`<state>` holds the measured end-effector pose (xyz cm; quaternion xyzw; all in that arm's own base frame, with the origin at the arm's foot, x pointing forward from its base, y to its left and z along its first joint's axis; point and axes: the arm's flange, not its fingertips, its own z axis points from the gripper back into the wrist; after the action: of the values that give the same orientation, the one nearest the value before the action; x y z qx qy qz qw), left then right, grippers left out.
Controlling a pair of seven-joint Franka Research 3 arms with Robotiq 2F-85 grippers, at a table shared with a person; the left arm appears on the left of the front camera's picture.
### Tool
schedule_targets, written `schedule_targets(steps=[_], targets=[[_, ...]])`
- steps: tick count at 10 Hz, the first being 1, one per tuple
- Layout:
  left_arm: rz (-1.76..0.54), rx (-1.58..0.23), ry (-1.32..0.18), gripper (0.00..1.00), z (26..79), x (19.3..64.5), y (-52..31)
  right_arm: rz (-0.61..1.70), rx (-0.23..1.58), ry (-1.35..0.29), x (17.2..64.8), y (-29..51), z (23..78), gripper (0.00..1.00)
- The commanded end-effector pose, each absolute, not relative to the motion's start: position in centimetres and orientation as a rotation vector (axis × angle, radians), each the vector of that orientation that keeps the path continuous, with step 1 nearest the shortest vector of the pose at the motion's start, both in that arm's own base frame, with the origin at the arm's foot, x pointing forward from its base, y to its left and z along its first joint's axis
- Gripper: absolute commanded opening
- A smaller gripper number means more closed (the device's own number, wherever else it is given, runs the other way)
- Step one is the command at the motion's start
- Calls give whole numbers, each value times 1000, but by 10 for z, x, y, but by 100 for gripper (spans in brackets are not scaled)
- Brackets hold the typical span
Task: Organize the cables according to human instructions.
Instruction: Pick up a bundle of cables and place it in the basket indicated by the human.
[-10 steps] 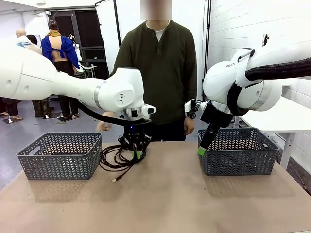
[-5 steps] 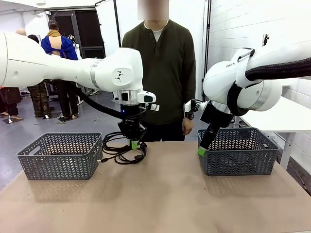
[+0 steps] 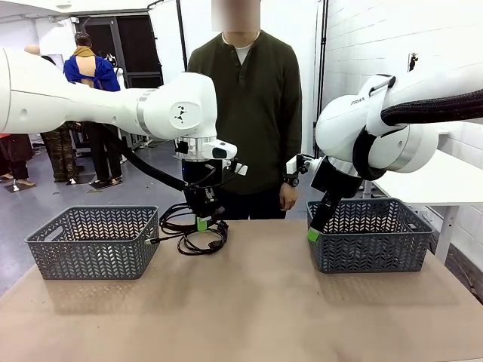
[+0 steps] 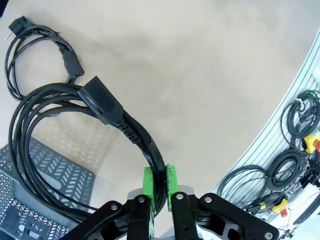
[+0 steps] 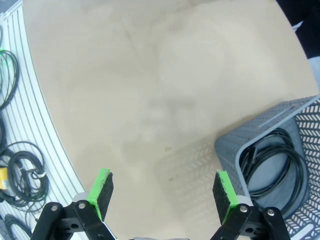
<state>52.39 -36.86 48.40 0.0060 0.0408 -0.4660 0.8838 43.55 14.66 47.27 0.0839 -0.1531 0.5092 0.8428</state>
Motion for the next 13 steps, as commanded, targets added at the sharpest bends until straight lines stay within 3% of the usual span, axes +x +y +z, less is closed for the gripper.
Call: schedule_targets(steps=[1, 5, 7, 13], targets=[[-947, 22, 109, 0, 486, 520, -368, 1076, 171, -321, 437, 147, 473, 100], [-965, 16, 104, 0, 482, 522, -368, 1076, 171, -321, 437, 147, 473, 100], [-1087, 34, 63, 0, 494, 514, -358, 1076, 171, -321, 437, 147, 473, 100], [-1252, 91, 131, 0, 529, 511, -267, 1076, 171, -321, 437, 147, 473, 100]])
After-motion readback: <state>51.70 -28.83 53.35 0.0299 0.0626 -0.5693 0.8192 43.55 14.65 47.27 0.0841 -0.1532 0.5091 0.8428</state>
